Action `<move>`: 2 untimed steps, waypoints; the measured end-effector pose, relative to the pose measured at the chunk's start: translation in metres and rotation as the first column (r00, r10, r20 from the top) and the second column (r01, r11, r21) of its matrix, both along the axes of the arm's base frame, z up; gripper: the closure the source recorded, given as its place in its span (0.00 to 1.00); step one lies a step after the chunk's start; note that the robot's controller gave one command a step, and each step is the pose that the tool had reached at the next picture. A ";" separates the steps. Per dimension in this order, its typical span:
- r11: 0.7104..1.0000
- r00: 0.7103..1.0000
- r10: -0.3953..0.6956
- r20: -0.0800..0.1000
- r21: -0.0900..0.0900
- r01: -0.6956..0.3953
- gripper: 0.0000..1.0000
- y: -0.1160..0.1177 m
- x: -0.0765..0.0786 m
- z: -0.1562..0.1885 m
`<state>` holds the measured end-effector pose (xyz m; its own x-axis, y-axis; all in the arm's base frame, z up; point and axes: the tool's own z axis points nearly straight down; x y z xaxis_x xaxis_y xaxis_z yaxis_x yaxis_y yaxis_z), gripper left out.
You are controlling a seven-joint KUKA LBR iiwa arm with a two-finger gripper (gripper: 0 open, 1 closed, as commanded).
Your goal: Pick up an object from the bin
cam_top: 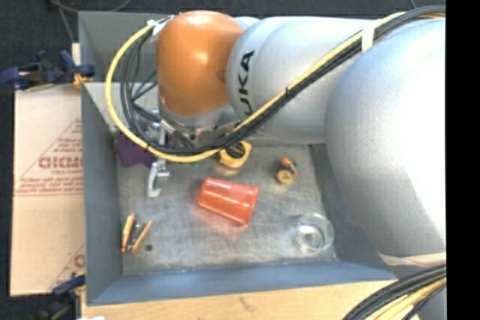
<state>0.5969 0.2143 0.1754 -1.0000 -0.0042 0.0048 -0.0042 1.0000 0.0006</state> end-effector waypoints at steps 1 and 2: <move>1.000 1.000 -0.004 0.008 0.002 0.004 0.00 -0.001 0.002 0.005; 0.996 0.996 0.089 0.009 -0.002 -0.089 0.00 0.001 -0.017 0.006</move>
Offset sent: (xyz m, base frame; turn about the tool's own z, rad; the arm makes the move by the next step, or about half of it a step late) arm -0.0642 0.0119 0.0083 -0.2929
